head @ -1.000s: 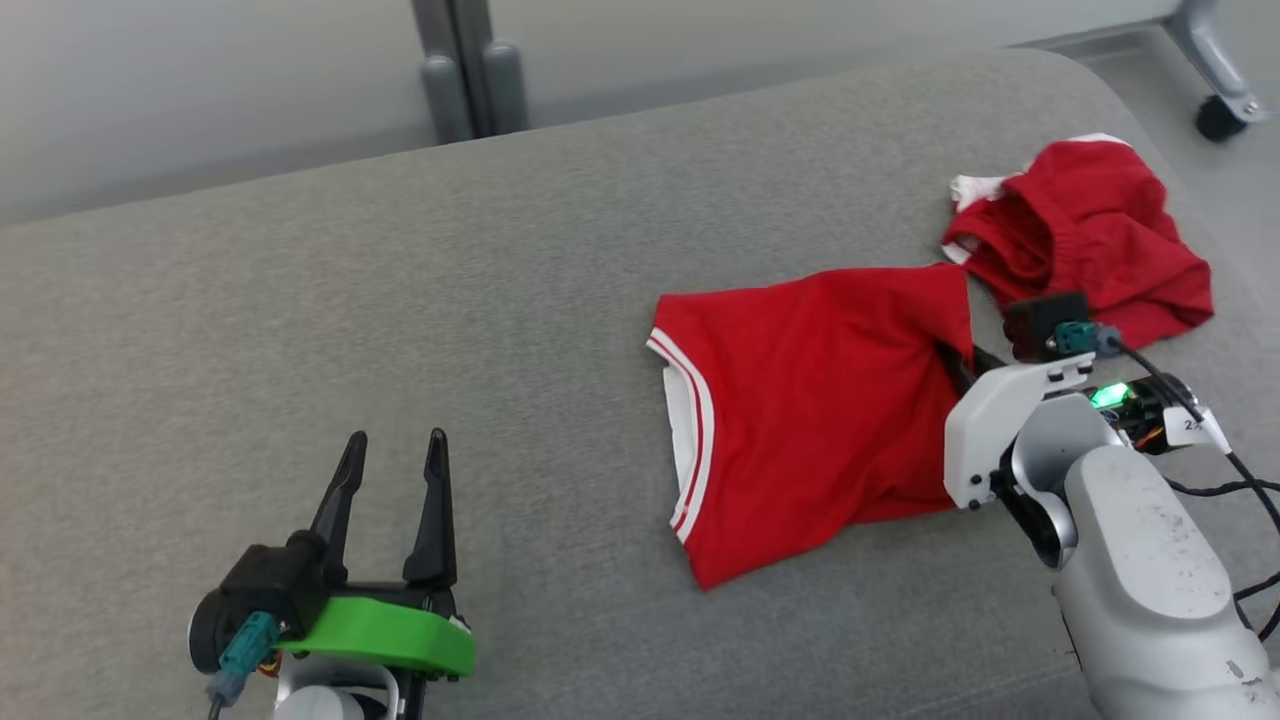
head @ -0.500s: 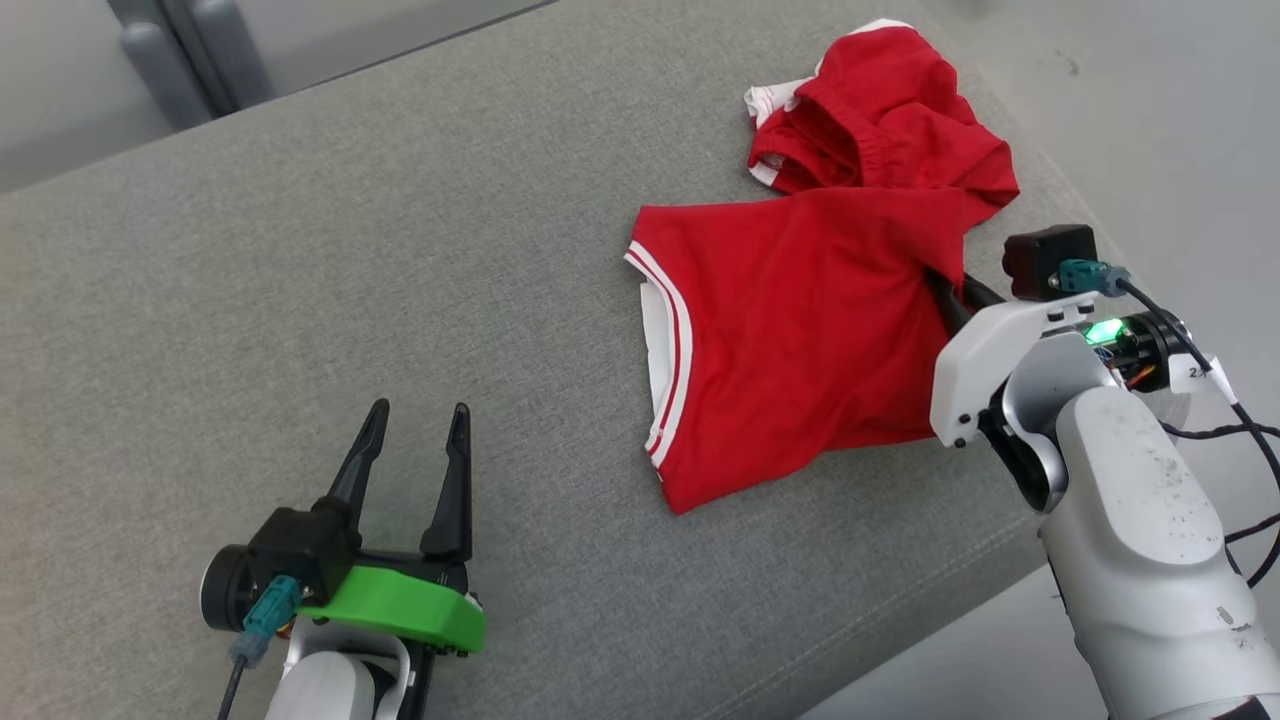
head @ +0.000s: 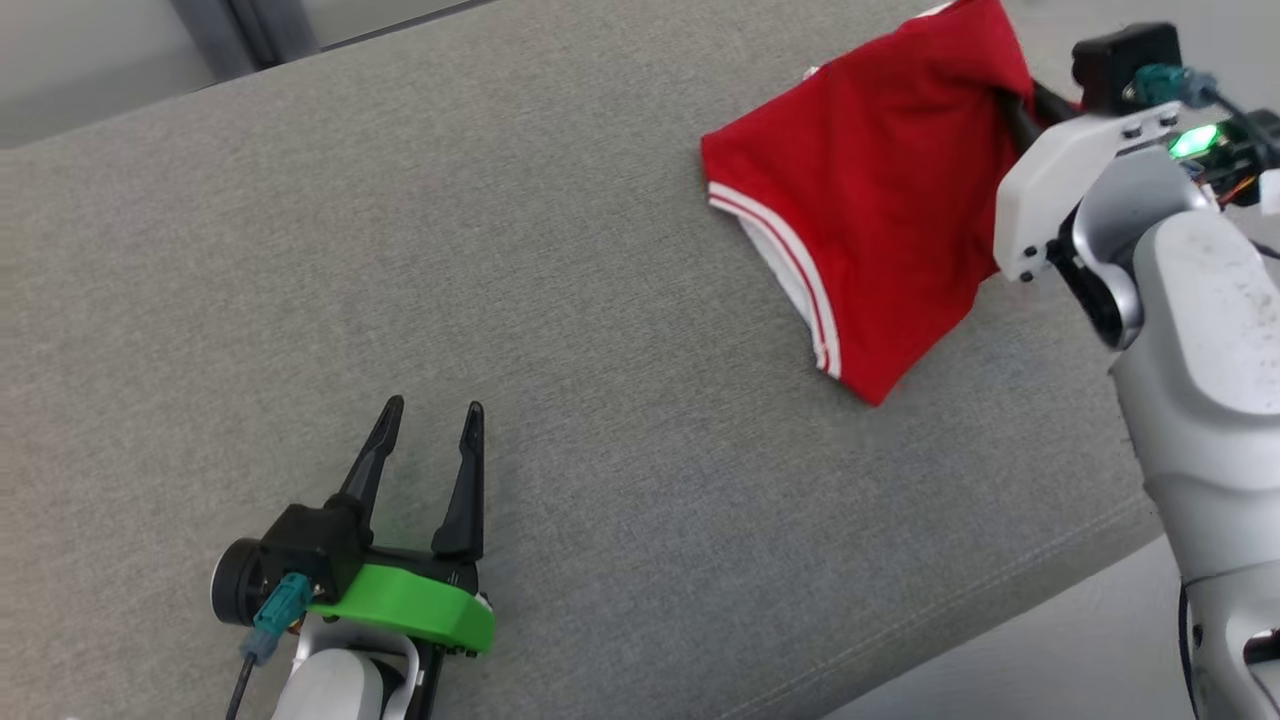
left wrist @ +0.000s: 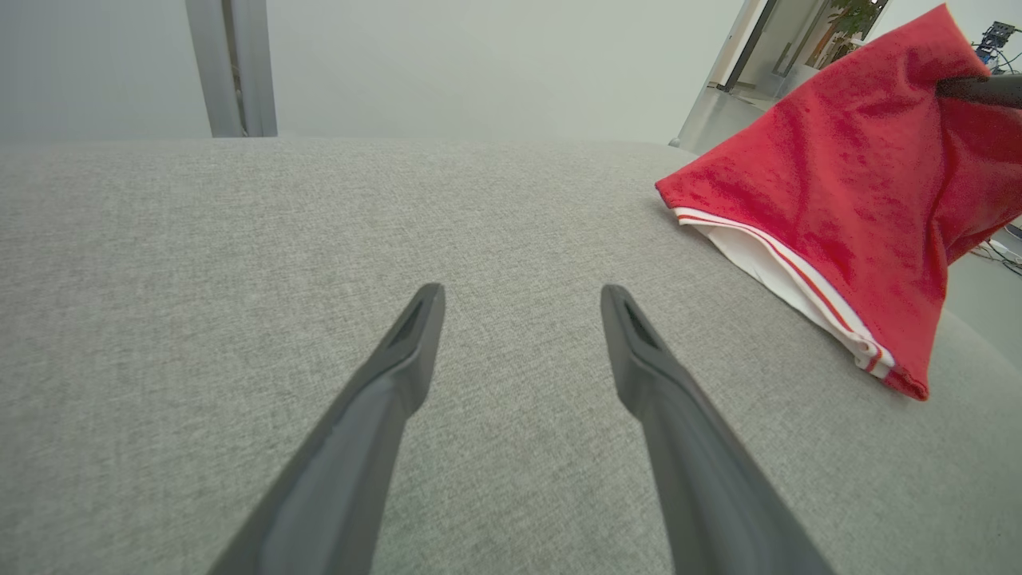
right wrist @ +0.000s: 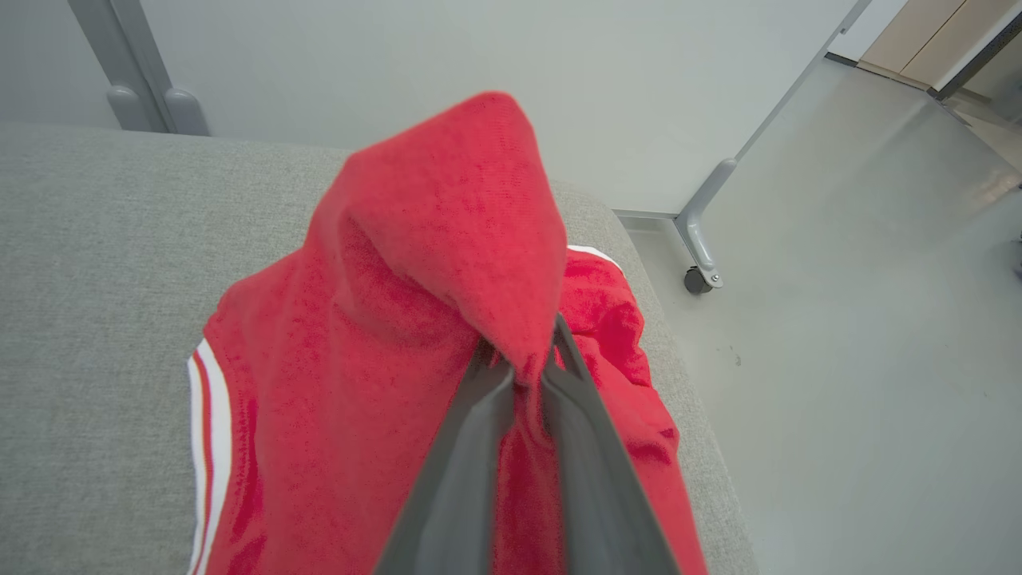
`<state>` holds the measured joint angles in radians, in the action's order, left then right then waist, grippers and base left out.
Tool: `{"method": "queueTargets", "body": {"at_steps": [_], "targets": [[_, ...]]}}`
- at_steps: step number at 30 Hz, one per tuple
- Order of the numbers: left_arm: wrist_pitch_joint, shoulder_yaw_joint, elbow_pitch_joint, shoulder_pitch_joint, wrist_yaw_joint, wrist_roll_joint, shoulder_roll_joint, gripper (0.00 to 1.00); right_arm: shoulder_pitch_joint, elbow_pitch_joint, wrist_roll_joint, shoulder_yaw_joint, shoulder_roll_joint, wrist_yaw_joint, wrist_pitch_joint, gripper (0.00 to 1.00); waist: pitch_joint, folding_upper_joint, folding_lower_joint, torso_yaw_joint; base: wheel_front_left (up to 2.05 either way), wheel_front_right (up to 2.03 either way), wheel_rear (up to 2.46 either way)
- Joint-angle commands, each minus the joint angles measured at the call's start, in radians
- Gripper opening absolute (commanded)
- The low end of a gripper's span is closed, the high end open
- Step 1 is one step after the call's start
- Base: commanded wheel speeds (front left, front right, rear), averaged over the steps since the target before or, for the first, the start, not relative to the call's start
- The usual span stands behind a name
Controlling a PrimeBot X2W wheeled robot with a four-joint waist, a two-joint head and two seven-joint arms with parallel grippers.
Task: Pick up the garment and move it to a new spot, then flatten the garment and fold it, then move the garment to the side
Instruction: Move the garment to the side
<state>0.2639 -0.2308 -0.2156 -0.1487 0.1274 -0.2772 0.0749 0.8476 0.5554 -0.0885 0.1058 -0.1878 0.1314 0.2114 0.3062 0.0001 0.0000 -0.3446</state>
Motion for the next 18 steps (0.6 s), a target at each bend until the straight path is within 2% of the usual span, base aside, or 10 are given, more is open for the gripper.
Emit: {"method": "queueTargets", "body": {"at_steps": [1, 8, 11, 14, 15, 16, 17, 18], "targets": [[0.0, 0.0, 0.003, -0.015, 0.003, 0.008, 0.002, 1.0, 0.028, 0.013, -0.019, -0.017, -0.016, -0.002, 0.007, 0.0, 0.011, -0.0001, 0.0, 0.037, 0.0, 0.0, 0.0], [0.0, -0.01, 0.009, -0.03, 0.003, 0.011, 0.0, 1.0, 0.095, 0.076, -0.003, -0.068, -0.137, -0.002, 0.04, 0.0, 0.047, -0.0001, 0.0, 0.103, 0.0, 0.0, 0.0], [0.0, -0.015, 0.01, -0.036, 0.004, 0.015, 0.003, 1.0, 0.114, 0.117, 0.012, -0.094, -0.212, -0.002, 0.057, 0.0, 0.067, -0.0001, 0.0, 0.127, 0.0, 0.0, 0.0], [0.0, -0.019, 0.01, -0.041, 0.004, 0.017, 0.007, 1.0, 0.121, 0.157, 0.03, -0.12, -0.243, -0.002, 0.064, 0.0, 0.082, -0.0001, 0.0, 0.142, 0.0, 0.0, 0.0], [0.0, -0.02, 0.011, -0.043, 0.004, 0.018, 0.008, 1.0, 0.124, 0.174, 0.038, -0.137, -0.255, -0.002, 0.062, 0.15, 0.088, -0.0001, 0.0, 0.148, 0.0, 0.0, 0.0], [0.0, -0.021, 0.011, -0.045, 0.004, 0.017, 0.009, 1.0, 0.128, 0.186, 0.046, -0.15, -0.262, -0.002, 0.052, 0.42, 0.092, -0.0001, 0.0, 0.151, 0.0, 0.0, 0.0], [0.0, -0.022, 0.013, -0.048, 0.004, 0.017, 0.01, 1.0, 0.135, 0.198, 0.057, -0.17, -0.271, -0.002, 0.037, 1.0, 0.098, -0.0001, 0.0, 0.155, 0.0, 0.0, 0.0], [0.0, -0.023, 0.014, -0.051, 0.004, 0.018, 0.012, 1.0, 0.138, 0.206, 0.07, -0.184, -0.272, -0.002, 0.022, 1.0, 0.102, -0.0001, 0.0, 0.157, 0.0, 0.0, 0.0]]}}
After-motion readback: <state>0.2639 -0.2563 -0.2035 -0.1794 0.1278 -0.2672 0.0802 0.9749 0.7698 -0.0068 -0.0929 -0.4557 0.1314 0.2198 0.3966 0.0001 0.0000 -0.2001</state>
